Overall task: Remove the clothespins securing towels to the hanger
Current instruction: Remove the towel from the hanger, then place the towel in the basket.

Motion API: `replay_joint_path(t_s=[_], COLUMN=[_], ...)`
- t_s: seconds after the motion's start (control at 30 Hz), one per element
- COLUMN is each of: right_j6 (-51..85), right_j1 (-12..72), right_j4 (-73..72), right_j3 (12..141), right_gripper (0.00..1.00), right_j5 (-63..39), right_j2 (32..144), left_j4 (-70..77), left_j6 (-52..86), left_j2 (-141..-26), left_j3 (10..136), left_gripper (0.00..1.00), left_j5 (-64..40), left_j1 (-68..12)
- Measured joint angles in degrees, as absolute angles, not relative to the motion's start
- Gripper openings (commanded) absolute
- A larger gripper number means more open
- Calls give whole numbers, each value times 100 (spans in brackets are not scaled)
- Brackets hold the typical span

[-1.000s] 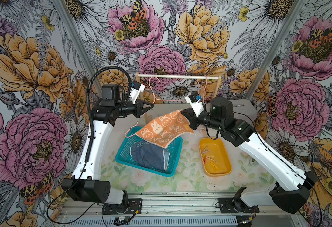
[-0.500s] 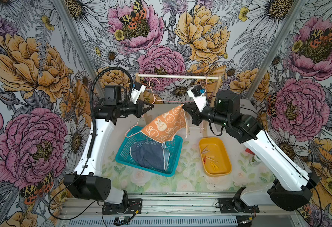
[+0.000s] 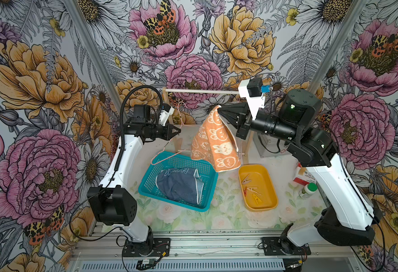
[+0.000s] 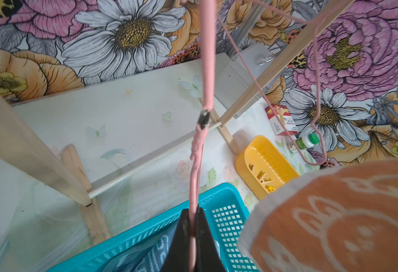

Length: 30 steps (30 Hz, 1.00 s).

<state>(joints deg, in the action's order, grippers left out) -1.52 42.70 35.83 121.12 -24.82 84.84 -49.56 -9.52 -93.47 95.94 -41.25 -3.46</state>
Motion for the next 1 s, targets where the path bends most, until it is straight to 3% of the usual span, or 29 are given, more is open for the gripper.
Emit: replay_joint_path(t_s=[0.4,0.43,0.47,0.57,0.6,0.8,1.0], right_j6=[19,38,62,62,32,34,161], right_j1=[4818,4849,4864,4908,4923,4954,4703], right_j4=[3627,3638,3660,3642,3634,3450,3179], right_j3=[10947,10796,10652,10353,10280,9544,8429], right_gripper=[0,7,27,56,60,62,62], right_j5=[-2534,-2519,-2484,-2294,-2228,-1627,-902], right_j2=[9513,9544,9550,9539,9529,9028,7728], left_j4=[-4950,-4947,-4947,-4925,-4890,-4517,-4165], left_j6=[-926,-910,-906,-871,-854,-648,-436], left_j2=[-8722,-8600,-8488,-8162,-8079,-7800,-8020], left_j3=[9585,9585,9585,9585,9585,9577,9668], left_gripper=[0,0,0,0,0,0,0], left_j5=[-3385,-3350,-3308,-3103,-3020,-2316,-1490], left_j1=[-362,-366,-381,-493,-541,-891,-1070])
